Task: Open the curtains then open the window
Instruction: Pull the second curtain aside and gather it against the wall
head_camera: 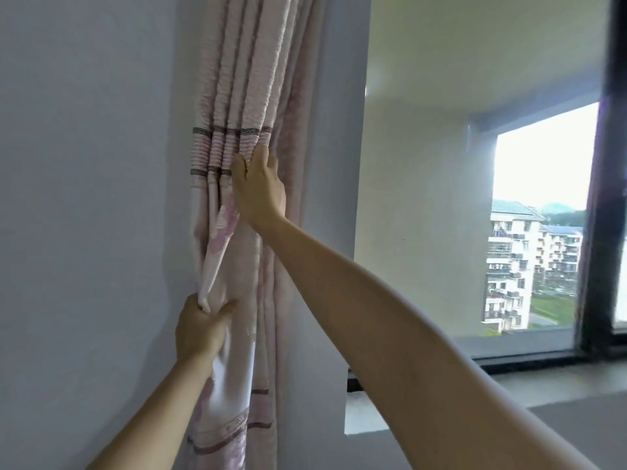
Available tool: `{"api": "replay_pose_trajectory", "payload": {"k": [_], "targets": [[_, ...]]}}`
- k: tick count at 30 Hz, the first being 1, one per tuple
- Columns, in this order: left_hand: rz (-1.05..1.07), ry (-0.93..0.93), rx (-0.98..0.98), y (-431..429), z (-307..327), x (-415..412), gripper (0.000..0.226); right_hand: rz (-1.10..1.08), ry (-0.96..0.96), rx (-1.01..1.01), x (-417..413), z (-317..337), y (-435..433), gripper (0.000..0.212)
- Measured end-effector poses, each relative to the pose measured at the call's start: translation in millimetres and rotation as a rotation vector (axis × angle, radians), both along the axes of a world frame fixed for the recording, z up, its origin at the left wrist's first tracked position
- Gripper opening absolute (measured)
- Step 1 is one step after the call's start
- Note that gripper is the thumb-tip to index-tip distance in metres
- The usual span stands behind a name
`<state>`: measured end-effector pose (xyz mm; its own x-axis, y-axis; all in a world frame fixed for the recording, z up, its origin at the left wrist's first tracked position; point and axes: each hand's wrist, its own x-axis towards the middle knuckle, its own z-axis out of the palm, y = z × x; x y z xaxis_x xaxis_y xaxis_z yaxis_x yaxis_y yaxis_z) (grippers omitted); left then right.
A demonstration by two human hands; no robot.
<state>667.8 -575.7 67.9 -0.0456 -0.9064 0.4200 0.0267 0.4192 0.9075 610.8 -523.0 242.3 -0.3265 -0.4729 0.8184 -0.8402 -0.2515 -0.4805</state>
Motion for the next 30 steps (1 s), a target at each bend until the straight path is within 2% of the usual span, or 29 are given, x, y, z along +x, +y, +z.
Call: {"api": "replay_pose_trajectory", "payload": {"k": [2,5,10,12,14,21,26,30], "targets": [[0.055,-0.008,-0.023,8.7,-1.1,-5.8,0.030,-0.060,0.035,0.021,-10.6,-13.9,6.8,0.043],[0.147,-0.081,-0.062,27.6,-10.7,-11.6,0.040,-0.030,-0.016,-0.010,-26.6,-45.4,15.5,0.061],[0.276,-0.231,-0.111,50.2,-56.3,-15.3,0.082,0.082,-0.120,0.041,-44.4,-106.7,37.3,0.090],[0.300,-0.307,-0.074,58.4,-84.0,-12.8,0.088,0.132,-0.204,0.011,-47.2,-130.4,47.1,0.100],[0.291,-0.356,-0.022,71.9,-113.9,-10.5,0.082,0.128,-0.267,0.007,-50.2,-156.3,54.3,0.105],[0.150,-0.291,0.178,113.7,-181.8,-9.4,0.070,0.117,-0.392,0.152,-48.3,-249.8,84.6,0.108],[-0.029,-0.222,0.263,131.6,-222.4,-6.3,0.052,0.148,-0.509,0.371,-44.6,-322.4,113.8,0.113],[-0.127,-0.164,0.283,141.6,-252.3,0.5,0.039,0.146,-0.454,0.545,-49.2,-372.9,147.1,0.108]]}}
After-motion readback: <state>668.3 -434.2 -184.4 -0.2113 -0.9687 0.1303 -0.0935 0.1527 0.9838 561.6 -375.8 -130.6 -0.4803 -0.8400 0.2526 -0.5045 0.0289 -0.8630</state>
